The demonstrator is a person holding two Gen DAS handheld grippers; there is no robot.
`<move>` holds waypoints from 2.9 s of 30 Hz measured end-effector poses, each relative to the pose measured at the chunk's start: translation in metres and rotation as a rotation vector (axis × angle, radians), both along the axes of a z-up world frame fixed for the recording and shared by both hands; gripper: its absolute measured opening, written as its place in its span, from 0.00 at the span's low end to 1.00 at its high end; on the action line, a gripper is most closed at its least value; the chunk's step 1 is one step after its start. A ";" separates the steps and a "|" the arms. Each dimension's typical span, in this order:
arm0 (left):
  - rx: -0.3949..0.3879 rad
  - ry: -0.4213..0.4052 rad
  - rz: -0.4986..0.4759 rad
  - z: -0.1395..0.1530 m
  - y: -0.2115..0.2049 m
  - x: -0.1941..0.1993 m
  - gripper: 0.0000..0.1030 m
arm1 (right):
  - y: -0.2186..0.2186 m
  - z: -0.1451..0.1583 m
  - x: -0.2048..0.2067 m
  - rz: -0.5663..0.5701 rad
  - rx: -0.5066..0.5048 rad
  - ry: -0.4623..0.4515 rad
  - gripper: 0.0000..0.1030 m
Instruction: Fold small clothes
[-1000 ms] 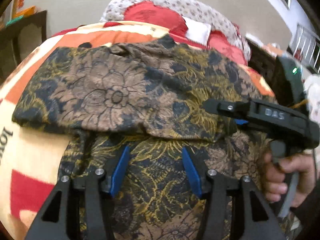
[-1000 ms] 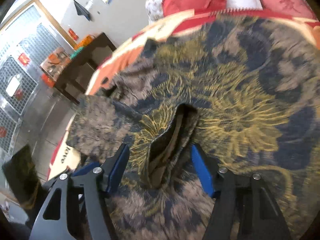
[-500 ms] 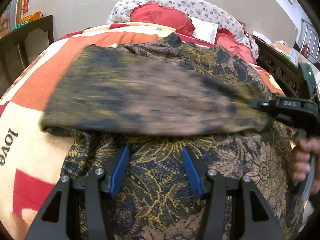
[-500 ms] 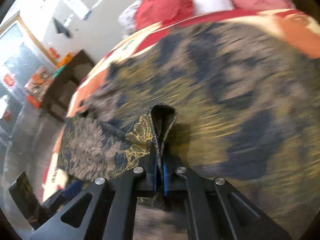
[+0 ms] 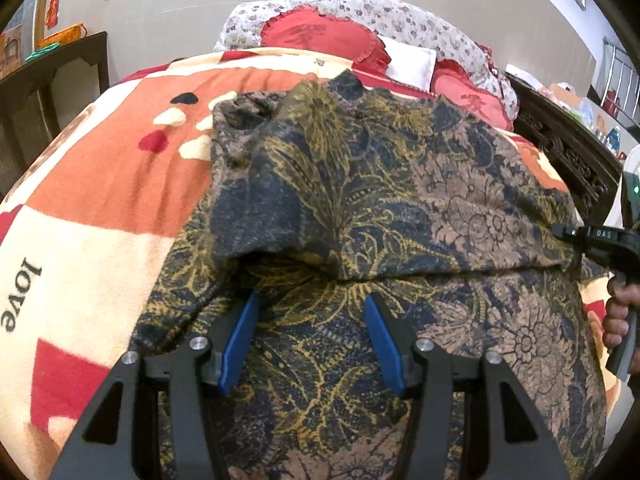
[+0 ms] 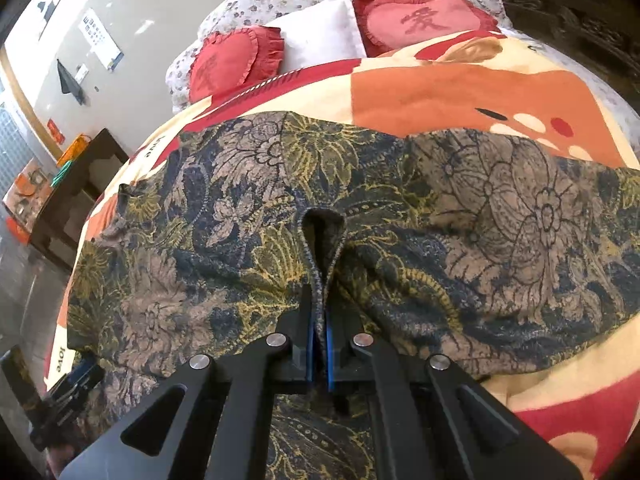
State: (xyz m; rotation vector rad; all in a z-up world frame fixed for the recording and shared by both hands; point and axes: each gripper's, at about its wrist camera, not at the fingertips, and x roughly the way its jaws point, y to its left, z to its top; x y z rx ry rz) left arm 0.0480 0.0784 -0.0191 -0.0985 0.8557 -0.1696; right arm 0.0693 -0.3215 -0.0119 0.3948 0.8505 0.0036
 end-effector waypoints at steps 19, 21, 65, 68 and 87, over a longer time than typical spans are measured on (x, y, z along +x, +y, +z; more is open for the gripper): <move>-0.040 -0.143 0.063 0.056 0.018 0.024 0.78 | -0.026 0.017 -0.023 -0.103 -0.081 -0.028 0.14; -0.005 -0.169 0.046 0.063 0.008 0.044 0.89 | -0.028 0.032 -0.031 -0.141 -0.109 -0.090 0.19; 0.085 0.034 -0.062 -0.009 -0.027 0.047 1.00 | -0.268 0.011 -0.146 -0.680 0.283 -0.077 0.45; 0.090 0.034 -0.060 -0.009 -0.027 0.047 1.00 | -0.327 -0.038 -0.178 -0.852 0.589 -0.073 0.45; 0.093 0.041 -0.054 -0.006 -0.028 0.051 0.99 | -0.253 0.080 -0.096 -0.443 0.373 -0.445 0.06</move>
